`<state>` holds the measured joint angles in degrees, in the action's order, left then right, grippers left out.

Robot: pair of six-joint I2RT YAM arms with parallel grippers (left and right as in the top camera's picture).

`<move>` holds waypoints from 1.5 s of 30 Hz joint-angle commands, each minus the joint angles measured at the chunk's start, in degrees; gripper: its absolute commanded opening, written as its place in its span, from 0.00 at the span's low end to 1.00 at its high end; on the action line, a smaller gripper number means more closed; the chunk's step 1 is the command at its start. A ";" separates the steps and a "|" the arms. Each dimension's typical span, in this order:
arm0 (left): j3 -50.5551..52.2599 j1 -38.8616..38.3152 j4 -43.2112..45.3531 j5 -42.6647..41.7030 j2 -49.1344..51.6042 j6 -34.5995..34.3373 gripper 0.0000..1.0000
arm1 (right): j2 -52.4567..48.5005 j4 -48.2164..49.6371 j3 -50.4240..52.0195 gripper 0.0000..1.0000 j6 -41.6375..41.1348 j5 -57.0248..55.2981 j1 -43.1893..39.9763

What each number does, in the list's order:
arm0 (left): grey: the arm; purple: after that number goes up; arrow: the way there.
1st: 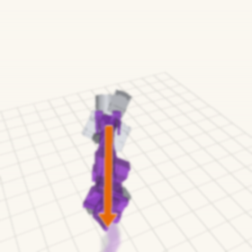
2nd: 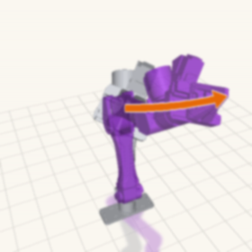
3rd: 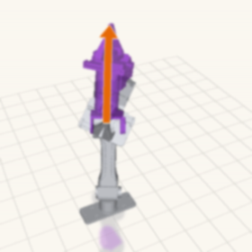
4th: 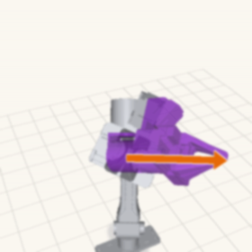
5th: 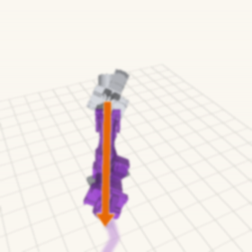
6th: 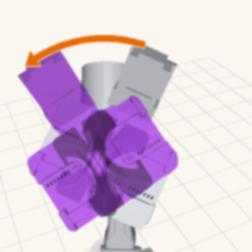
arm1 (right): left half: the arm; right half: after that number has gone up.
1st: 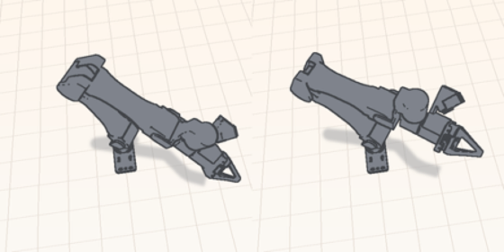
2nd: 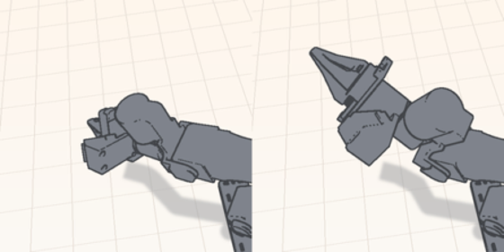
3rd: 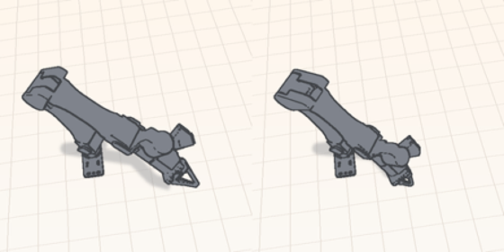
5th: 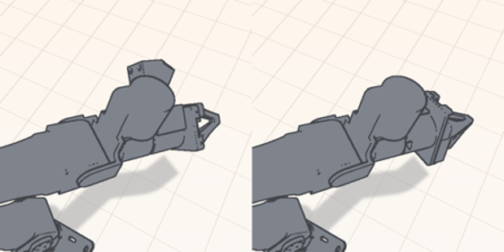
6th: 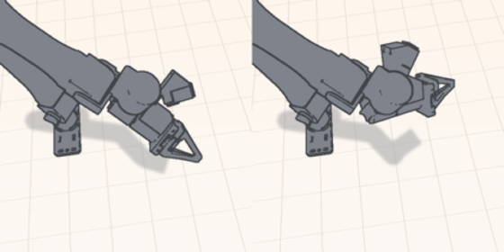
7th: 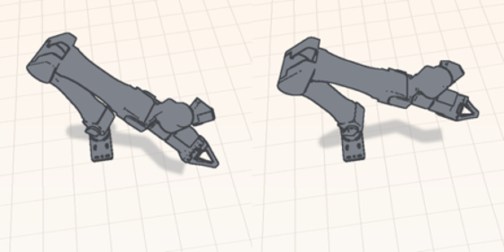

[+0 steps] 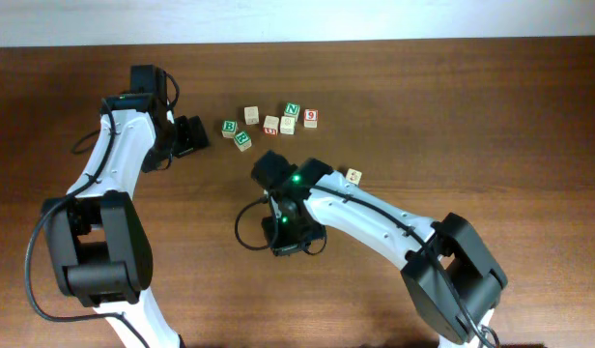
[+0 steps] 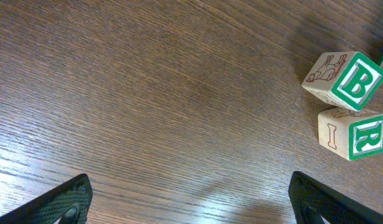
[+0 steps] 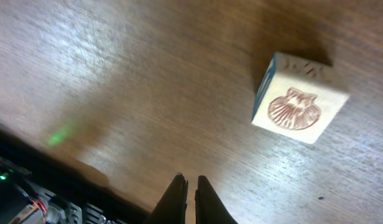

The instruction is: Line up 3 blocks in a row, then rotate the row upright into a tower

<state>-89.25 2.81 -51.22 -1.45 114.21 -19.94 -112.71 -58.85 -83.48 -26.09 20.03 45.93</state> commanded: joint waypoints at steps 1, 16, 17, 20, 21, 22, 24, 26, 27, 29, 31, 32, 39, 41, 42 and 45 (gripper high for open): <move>-0.52 -0.02 -0.07 0.39 -1.53 0.24 0.99 | -3.50 -2.97 -0.74 0.08 0.76 -3.98 0.15; -0.52 -0.02 -0.07 0.37 -1.53 0.24 0.99 | -6.34 8.04 -0.87 0.08 -0.92 -5.03 -8.87; -0.52 -0.02 -0.07 0.37 -1.53 0.24 0.99 | -6.34 8.28 -1.42 0.08 -0.90 -5.03 -9.22; -0.52 -0.02 -0.07 0.37 -1.53 0.24 0.99 | -6.27 2.69 -8.48 0.08 1.07 -4.15 -9.55; -0.52 -0.02 -0.07 0.37 -1.53 0.24 0.99 | -6.27 -0.04 -11.61 0.08 2.12 -3.28 -9.05; -0.52 -0.02 -0.07 0.37 -1.53 0.24 0.99 | -6.27 -0.87 -13.09 0.08 2.34 -2.82 -7.89; -0.52 -0.04 -0.07 0.37 -1.53 0.24 0.99 | -6.60 -0.81 -13.05 0.09 2.32 -2.71 -5.62; -0.52 -0.02 -0.07 0.37 -1.53 0.24 0.99 | -7.54 -0.85 -12.92 0.09 2.27 -2.91 -2.43; -0.52 -0.02 -0.07 0.37 -1.53 0.24 0.99 | -8.15 -0.85 -12.92 0.12 2.25 -2.93 -1.44; -0.52 -0.02 -0.07 0.39 -1.53 0.24 0.99 | -10.82 -1.99 -12.92 0.12 1.55 -3.08 0.63; -0.52 -0.02 -0.07 0.39 -1.53 0.24 0.99 | -13.42 -3.65 -12.92 0.08 0.22 -3.32 0.94; -0.52 -0.02 -0.07 0.37 -1.53 0.24 0.99 | -14.05 -4.04 -12.92 0.07 -0.57 -3.34 0.55; -0.52 -0.02 -0.07 0.37 -1.53 0.24 0.99 | -14.05 -3.26 -12.92 0.06 -2.03 -9.40 -4.44; -0.52 -0.02 -0.07 0.39 -1.53 0.24 0.99 | -14.05 -1.90 -12.92 0.05 -2.01 -9.81 -5.79; -0.52 -0.02 -0.07 0.37 -1.53 0.24 0.99 | -14.05 -1.51 -12.92 0.05 -2.01 -10.25 -6.08; -0.52 -0.02 -0.07 0.37 -1.53 0.24 0.99 | -14.05 0.20 -12.92 0.05 -1.55 -10.62 -7.32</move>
<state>-89.25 2.81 -51.22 -1.45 114.21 -19.94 -126.76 -59.35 -96.09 -27.44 10.90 39.35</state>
